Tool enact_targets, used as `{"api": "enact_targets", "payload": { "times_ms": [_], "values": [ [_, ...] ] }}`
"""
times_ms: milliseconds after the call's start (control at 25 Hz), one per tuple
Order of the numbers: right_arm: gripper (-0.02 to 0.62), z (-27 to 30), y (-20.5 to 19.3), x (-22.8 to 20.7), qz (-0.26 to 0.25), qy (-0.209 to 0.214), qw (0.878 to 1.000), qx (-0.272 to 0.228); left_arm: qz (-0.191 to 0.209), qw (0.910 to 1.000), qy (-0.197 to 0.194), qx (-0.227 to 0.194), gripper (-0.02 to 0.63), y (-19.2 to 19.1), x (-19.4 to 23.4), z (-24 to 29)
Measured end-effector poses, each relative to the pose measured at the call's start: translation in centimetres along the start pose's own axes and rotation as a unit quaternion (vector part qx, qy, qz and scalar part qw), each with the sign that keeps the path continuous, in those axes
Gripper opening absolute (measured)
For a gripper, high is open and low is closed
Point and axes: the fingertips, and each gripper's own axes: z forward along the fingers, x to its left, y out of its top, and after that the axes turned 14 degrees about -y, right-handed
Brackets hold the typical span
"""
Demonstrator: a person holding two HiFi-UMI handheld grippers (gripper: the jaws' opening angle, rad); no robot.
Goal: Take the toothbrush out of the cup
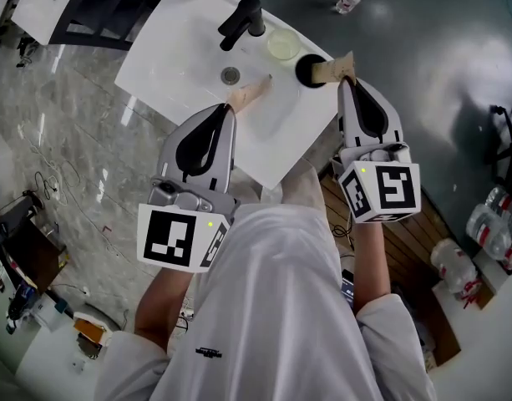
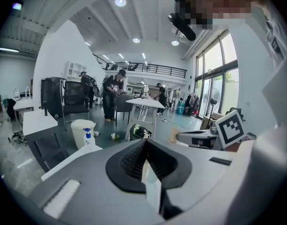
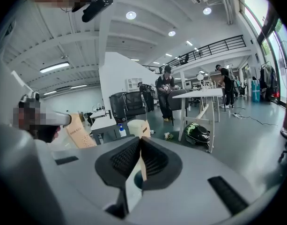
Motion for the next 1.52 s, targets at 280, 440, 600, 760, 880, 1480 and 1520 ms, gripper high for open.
{"api": "enact_targets", "payload": {
  "times_ms": [280, 440, 600, 760, 880, 1480, 1520],
  "values": [
    [0.009, 2.3, -3.2, -0.2, 0.008, -0.001, 0.999, 0.032, -0.008, 0.9999, 0.001, 0.011, 0.006, -0.8, 0.6, 0.8],
    [0.009, 3.4, -4.8, -0.6, 0.013, -0.007, 0.999, 0.047, -0.011, 0.9998, 0.001, 0.016, 0.006, -1.2, 1.2, 1.5],
    [0.009, 3.8, -5.9, -1.0, 0.019, -0.012, 0.998, 0.061, -0.012, 0.9998, -0.001, 0.018, 0.006, -1.2, 1.4, 1.9],
    [0.009, 3.9, -6.9, -1.1, 0.018, -0.013, 0.997, 0.074, -0.011, 0.9998, -0.004, 0.018, 0.006, -1.2, 1.4, 2.2],
    [0.009, 3.8, -7.1, -1.2, 0.018, -0.016, 0.997, 0.077, -0.010, 0.9998, -0.006, 0.019, 0.006, -1.2, 1.3, 2.2],
    [0.118, 1.3, -4.1, -1.5, 0.020, -0.023, 0.998, 0.049, 0.002, 0.9999, -0.012, 0.002, 0.006, 0.0, 0.4, 0.7],
    [0.121, 0.9, -3.6, -1.5, 0.019, -0.024, 0.999, 0.044, 0.002, 0.9999, -0.013, 0.001, 0.006, 0.0, 0.3, 0.6]
  ]
}}
